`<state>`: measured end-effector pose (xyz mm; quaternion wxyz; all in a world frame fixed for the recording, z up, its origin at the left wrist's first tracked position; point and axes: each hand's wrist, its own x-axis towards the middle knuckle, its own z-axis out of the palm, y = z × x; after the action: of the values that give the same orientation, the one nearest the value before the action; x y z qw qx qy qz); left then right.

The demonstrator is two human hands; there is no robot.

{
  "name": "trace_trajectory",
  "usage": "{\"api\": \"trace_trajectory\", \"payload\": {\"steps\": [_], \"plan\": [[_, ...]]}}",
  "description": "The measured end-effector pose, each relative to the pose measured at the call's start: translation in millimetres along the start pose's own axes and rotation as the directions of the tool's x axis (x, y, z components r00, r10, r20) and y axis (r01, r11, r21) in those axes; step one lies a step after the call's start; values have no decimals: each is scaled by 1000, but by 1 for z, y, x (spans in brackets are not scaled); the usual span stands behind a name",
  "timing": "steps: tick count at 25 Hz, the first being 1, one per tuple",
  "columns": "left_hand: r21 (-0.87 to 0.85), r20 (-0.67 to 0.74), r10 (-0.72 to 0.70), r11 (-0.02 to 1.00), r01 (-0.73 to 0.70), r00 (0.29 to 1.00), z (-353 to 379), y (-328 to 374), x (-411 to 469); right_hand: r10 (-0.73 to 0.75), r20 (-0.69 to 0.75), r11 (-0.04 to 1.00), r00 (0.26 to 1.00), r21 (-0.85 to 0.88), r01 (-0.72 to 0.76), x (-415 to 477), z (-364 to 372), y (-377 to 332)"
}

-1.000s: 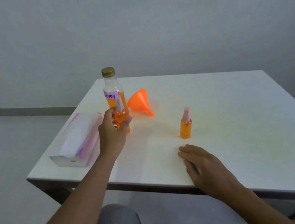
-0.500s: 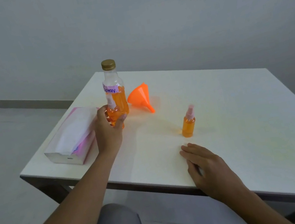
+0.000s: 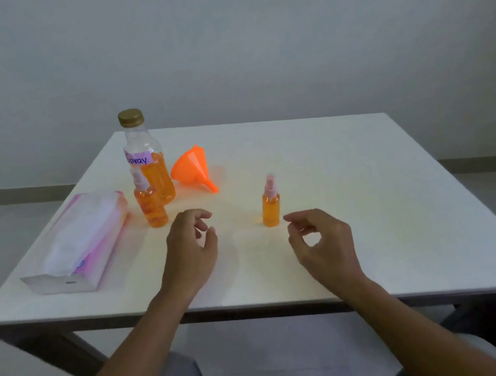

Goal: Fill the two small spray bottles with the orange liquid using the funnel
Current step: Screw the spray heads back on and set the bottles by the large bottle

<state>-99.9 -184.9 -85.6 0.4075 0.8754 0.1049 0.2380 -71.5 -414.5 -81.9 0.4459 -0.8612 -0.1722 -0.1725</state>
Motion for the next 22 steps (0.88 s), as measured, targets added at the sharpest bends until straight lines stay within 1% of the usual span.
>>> {"api": "trace_trajectory", "payload": {"steps": [1, 2, 3, 5, 8, 12, 14, 15, 18, 20, 22], "plan": [[3, 74, 12, 1000, -12, 997, 9, 7, 2, 23, -59, 999, 998, 28, -21, 11, -2, -5], [3, 133, 16, 1000, -17, 991, 21, 15, 4, 55, -75, 997, 996, 51, -51, 24, -3, -11], [0, 176, 16, 1000, -16, 984, 33, 23, 7, 95, -52, 994, 994, 59, -92, 37, -3, -17], [-59, 210, 36, 998, -24, 977, 55, 39, 14, 151, 29, 988, 988, 34, -152, 57, 2, -28], [-169, 181, 47, 985, -16, 982, 74, 57, 23, 143, 78, 988, 987, 56, -147, 76, 7, -31], [-228, 103, 61, 973, -36, 993, 80, 60, 29, 158, 118, 980, 980, 102, -170, 88, 2, -26], [-279, 82, 95, 958, -68, 992, 76, 61, 31, 152, 108, 974, 982, 154, -168, 91, -6, -29], [-297, 65, 132, 949, -107, 989, 74, 62, 33, 147, 88, 971, 985, 177, -160, 93, -9, -31], [-246, 49, 267, 937, -247, 962, 67, 67, 37, 130, 43, 972, 991, 191, -135, 100, -21, -39], [-196, 47, 320, 932, -305, 946, 64, 72, 40, 139, 49, 972, 989, 184, -146, 104, -26, -41], [-181, 55, 358, 922, -343, 932, 62, 77, 44, 143, 63, 968, 988, 197, -153, 106, -31, -40]]}}
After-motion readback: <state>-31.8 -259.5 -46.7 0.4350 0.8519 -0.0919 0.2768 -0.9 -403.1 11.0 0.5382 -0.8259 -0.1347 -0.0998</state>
